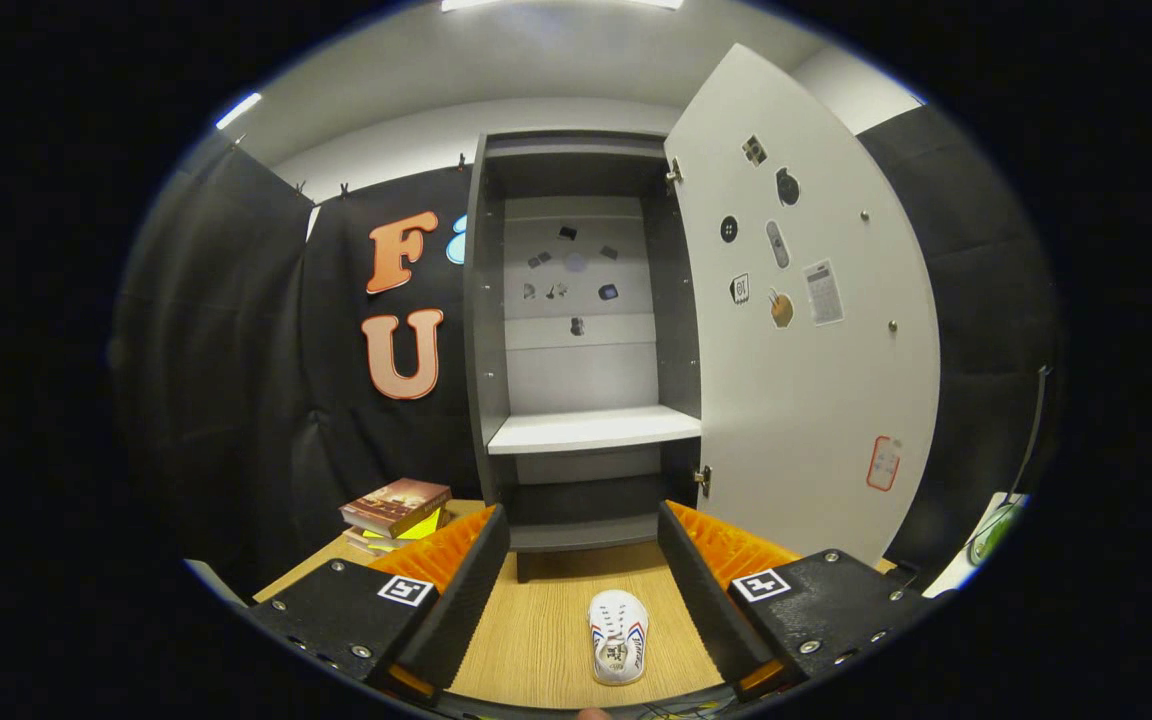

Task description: Open the shoe cabinet door, grab the shoes and put them into the shoe cabinet, then close the shoe cabinet door.

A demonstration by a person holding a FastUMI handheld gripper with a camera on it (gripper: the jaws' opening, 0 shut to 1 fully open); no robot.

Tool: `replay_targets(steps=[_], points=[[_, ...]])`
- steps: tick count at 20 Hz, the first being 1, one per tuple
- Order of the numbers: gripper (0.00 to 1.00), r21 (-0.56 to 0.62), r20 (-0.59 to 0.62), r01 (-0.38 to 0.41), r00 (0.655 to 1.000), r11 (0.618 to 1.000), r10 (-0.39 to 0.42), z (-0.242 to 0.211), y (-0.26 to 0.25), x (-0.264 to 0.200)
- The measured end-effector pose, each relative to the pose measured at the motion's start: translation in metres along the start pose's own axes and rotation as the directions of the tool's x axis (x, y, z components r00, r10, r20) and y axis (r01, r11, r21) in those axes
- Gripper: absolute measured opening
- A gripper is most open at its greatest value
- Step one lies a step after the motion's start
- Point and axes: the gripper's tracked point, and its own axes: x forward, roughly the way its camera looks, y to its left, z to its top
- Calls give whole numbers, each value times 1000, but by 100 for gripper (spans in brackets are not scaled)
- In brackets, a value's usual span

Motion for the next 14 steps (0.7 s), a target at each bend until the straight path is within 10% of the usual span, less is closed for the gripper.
replay_targets(steps=[14], points=[[93,12,-333,-21,942,1000,24,-140,10,42]])
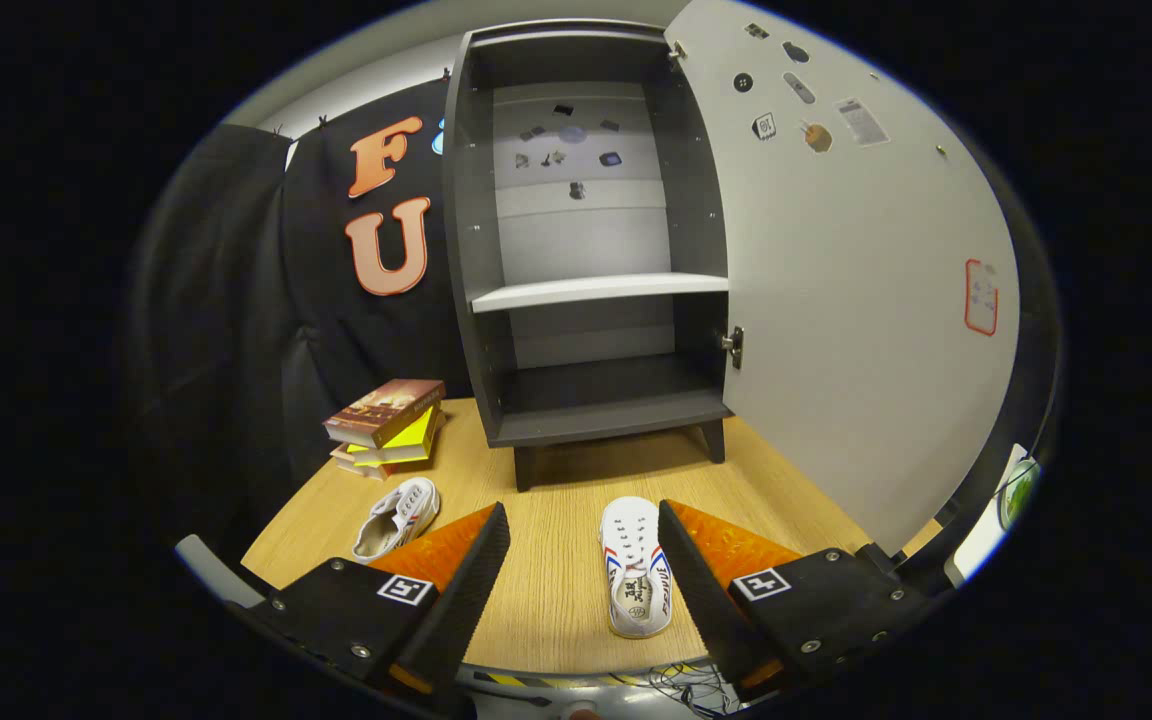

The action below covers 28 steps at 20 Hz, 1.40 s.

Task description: Open the shoe cabinet door, grab the shoes and put them into the shoe cabinet, then close the shoe cabinet door.

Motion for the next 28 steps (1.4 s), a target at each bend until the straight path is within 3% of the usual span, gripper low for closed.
replay_targets(steps=[8,20,28], points=[[94,14,-197,6,980,1000,-3,-63,-4,45],[92,22,-381,35,924,999,-24,-126,-17,83],[81,9,-433,40,901,999,-32,-142,-20,95]])
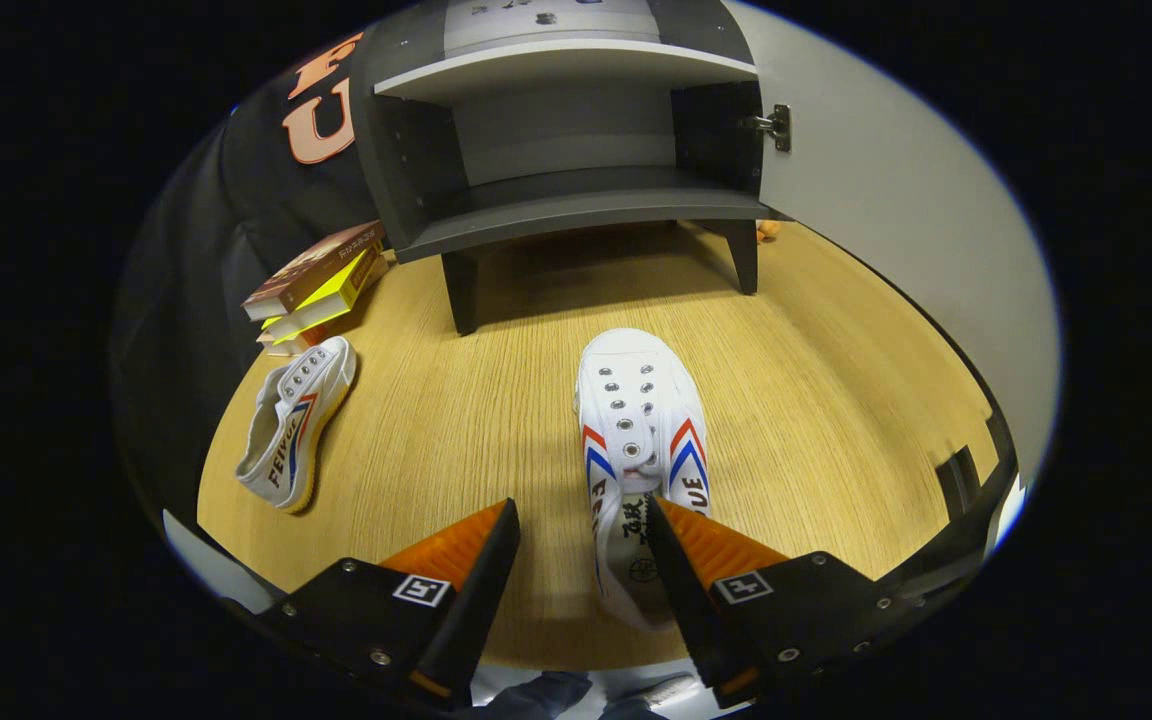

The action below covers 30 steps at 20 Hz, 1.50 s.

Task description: Open the shoe cabinet door, grab the shoes and put them into the shoe cabinet, then close the shoe cabinet door.

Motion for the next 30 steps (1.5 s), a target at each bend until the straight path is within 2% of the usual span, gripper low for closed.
replay_targets(steps=[6,11,13,16,20,21,30], points=[[67,-9,-29,1,1000,1000,-2,-4,-1,7],[49,-21,-57,14,998,1000,-16,-6,-3,13],[44,-38,-71,17,997,999,-20,-8,-3,14],[43,-50,-78,19,997,999,-23,-10,-3,15],[28,-46,-88,34,995,998,-38,-11,-7,15],[20,-42,-88,36,995,998,-40,-11,-8,16],[4,-79,-100,34,994,996,-42,-11,-6,18]])
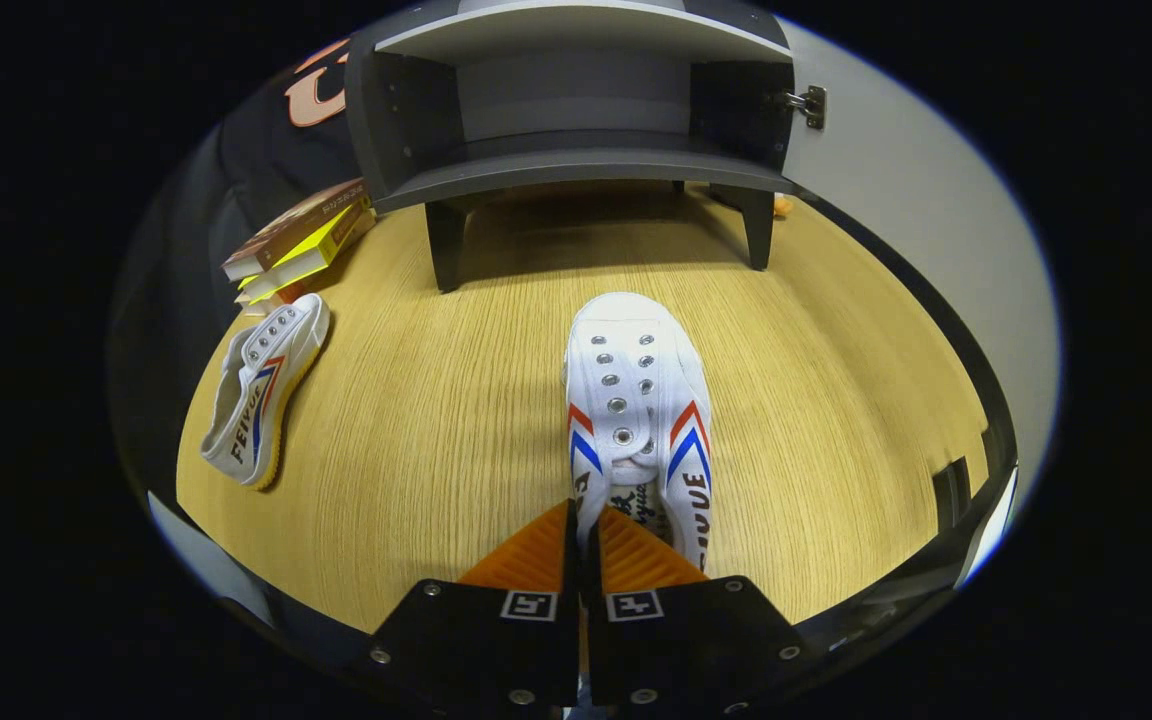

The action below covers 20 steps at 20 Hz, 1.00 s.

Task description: Open the shoe cabinet door, grab the shoes and put them into the shoe cabinet, then close the shoe cabinet door.

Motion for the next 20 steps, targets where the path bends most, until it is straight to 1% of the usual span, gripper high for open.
replay_targets(steps=[3,7,12,20], points=[[0,-10,-1,-2,1000,1000,2,0,1,0],[0,-16,9,-7,1000,1000,7,4,2,-1],[0,-35,69,-1,998,999,4,22,5,-9],[0,-52,127,6,992,999,0,46,4,-19]])
